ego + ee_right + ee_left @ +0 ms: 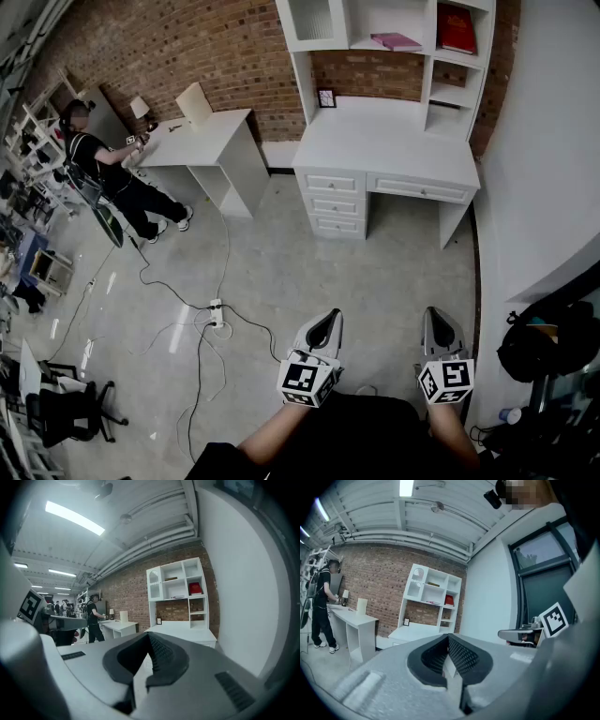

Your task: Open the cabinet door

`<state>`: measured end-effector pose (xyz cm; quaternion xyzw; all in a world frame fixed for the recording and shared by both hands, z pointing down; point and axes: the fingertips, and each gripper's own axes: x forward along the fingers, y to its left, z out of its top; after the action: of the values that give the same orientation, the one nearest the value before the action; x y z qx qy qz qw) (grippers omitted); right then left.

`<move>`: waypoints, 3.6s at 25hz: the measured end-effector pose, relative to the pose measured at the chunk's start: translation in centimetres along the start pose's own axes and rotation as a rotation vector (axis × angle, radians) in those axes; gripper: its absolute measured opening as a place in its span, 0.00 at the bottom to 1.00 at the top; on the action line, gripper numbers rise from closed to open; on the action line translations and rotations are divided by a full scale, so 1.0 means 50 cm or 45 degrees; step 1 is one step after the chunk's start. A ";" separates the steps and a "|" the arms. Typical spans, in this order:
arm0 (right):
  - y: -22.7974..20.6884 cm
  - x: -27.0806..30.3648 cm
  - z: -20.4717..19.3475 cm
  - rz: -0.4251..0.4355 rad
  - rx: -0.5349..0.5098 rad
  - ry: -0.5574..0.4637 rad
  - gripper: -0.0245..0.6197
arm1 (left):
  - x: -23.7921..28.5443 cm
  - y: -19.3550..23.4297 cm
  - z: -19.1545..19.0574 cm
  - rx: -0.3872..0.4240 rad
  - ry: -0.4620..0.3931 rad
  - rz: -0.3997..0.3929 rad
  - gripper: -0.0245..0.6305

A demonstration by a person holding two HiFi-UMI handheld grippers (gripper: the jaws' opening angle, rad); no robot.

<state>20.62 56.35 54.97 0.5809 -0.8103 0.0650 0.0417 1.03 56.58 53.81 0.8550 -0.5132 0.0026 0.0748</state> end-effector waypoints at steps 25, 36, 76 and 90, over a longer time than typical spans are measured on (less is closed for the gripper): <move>-0.060 -0.078 -0.040 -0.121 0.073 -0.075 0.31 | -0.036 -0.020 -0.027 0.002 -0.023 0.024 0.31; -0.137 -0.101 -0.070 -0.238 0.147 -0.051 0.54 | -0.023 0.007 -0.039 0.095 -0.004 0.103 0.58; -0.260 0.559 -0.001 -0.269 0.060 0.225 0.53 | 0.564 0.426 -0.022 -0.032 0.129 0.004 0.58; -0.382 0.858 0.083 -0.451 0.023 0.281 0.53 | 0.795 0.689 0.019 -0.106 0.140 0.019 0.58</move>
<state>24.94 9.51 58.10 0.7039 -0.6855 0.1271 0.1358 -10.48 5.66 60.44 0.8458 -0.5144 0.0288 0.1384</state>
